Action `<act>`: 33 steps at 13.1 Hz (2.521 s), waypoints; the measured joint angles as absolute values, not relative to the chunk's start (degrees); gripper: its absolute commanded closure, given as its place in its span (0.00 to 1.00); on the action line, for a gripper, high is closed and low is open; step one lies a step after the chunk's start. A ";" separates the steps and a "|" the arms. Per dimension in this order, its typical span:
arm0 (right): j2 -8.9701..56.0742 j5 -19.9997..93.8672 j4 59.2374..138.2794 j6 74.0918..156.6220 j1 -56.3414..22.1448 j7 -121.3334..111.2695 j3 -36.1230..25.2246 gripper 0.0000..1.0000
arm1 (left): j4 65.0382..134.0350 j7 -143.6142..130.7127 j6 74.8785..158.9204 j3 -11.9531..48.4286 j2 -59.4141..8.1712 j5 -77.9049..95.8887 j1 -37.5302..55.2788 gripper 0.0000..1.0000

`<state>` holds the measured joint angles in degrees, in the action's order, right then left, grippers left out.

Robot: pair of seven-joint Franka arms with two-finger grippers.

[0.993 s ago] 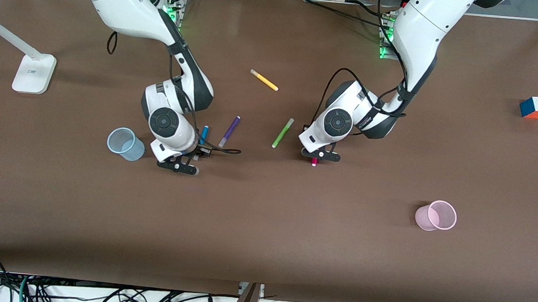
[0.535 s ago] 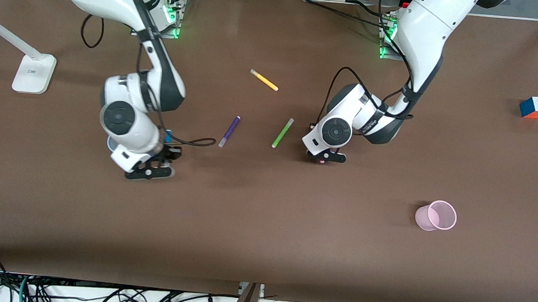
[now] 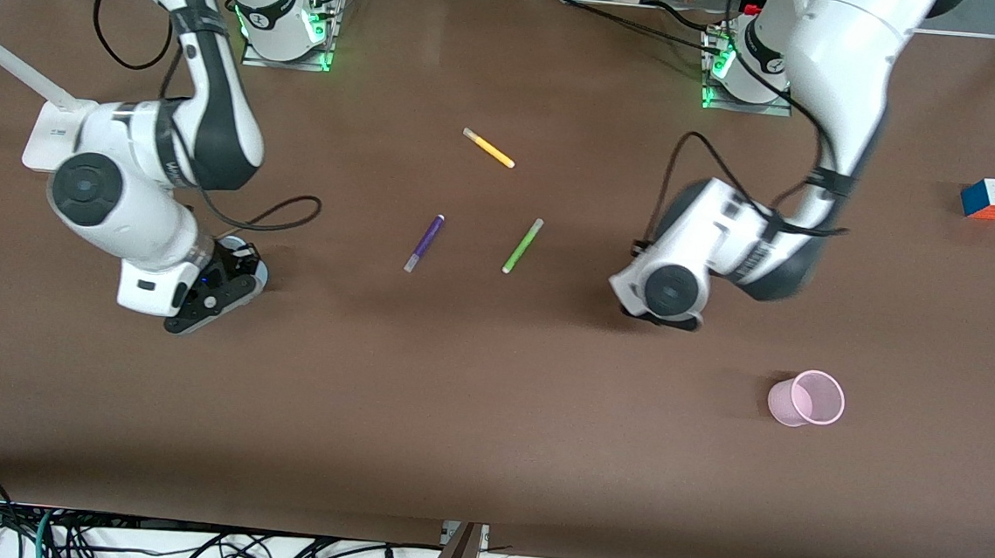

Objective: Place pink and blue markers in matching cups
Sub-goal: 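Carry the blue marker to the blue cup while the left gripper carries pink, then lower the blue marker into the blue cup while the left gripper drops pink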

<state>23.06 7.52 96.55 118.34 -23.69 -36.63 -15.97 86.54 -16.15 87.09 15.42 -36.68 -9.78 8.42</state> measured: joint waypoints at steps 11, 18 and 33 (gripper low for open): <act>22.88 32.01 96.67 101.24 -16.74 -80.23 -19.69 1.00 | 82.55 20.06 81.75 8.73 -36.82 -45.26 6.19 1.00; 27.27 45.47 98.36 97.28 -9.23 -106.30 -19.76 1.00 | 82.58 22.15 79.17 8.26 -43.85 -67.32 12.93 1.00; 30.99 51.47 99.61 92.22 -5.34 -114.96 -19.73 0.00 | 72.27 26.66 78.64 7.42 -48.95 -62.15 12.10 0.00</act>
<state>30.99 51.47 99.61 92.22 -5.34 -114.96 -19.73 72.27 26.66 78.64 7.42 -48.95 -62.15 12.10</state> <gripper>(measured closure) 0.797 0.004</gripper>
